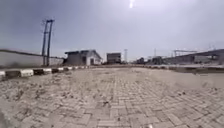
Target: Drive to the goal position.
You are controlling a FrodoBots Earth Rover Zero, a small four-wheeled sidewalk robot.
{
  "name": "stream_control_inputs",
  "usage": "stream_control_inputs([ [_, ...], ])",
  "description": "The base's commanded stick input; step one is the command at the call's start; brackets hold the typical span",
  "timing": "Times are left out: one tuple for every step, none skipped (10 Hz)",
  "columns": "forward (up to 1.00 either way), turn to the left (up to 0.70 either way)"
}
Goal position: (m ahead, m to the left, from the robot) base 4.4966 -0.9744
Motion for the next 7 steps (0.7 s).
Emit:
stream_control_inputs([
  [1.00, 0.00],
  [1.00, 0.00],
  [1.00, 0.13],
  [1.00, 0.07],
  [1.00, 0.00],
  [1.00, 0.00],
  [1.00, 0.00],
])
